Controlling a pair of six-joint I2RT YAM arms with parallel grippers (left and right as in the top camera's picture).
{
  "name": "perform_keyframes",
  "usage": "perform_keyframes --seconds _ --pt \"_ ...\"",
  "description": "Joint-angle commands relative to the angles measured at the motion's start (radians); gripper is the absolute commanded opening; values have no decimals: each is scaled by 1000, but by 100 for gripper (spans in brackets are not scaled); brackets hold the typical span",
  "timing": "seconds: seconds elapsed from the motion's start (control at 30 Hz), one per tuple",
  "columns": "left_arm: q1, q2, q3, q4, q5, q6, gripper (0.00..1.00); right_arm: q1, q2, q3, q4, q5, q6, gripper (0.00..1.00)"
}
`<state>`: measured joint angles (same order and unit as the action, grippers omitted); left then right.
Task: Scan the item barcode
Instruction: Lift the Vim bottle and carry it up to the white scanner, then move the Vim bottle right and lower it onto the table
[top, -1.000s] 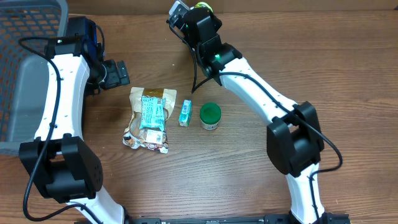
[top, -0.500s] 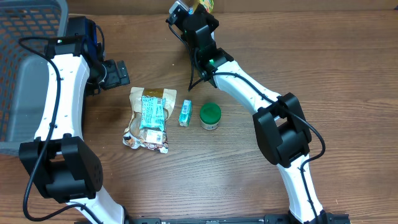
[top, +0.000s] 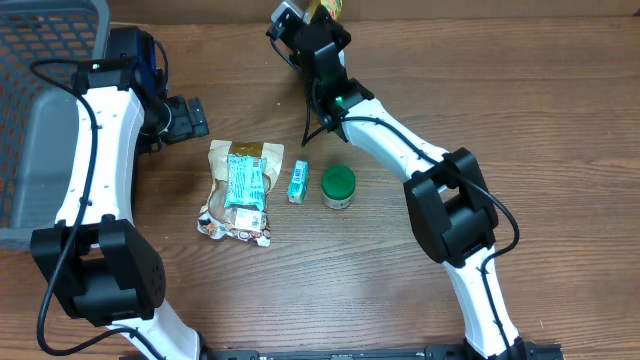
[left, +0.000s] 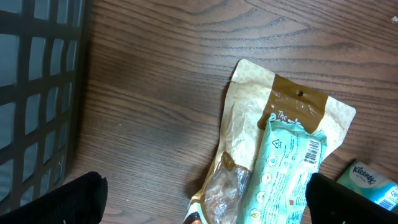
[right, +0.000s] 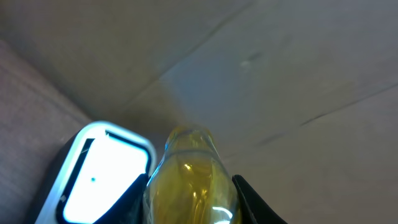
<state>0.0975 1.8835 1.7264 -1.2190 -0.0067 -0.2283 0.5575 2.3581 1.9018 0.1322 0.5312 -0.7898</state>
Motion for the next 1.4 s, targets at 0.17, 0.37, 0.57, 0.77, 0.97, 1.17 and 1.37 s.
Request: perform_keyframes --seconds 0.17,0.37,0.57,0.77,0.97,1.17,1.37 --pt "-6 -6 -5 1 7 15 100 -3 18 22 -34 6 23 4" --pt "-6 -6 -5 1 7 15 99 -3 18 22 -56 6 91 4" --pt "-6 -6 -5 1 7 15 100 -1 9 22 -55 31 90 4" --pt "-6 -6 -5 1 7 15 100 -2 -39 22 -68 59 185 4" --pt "-6 -6 -5 1 7 15 100 -6 -166 22 -188 58 377 4" --pt "-6 -6 -5 1 7 15 100 -32 -292 22 -526 37 660 4" --pt "-6 -6 -5 0 7 15 99 -121 -357 22 -917 -34 961 4"
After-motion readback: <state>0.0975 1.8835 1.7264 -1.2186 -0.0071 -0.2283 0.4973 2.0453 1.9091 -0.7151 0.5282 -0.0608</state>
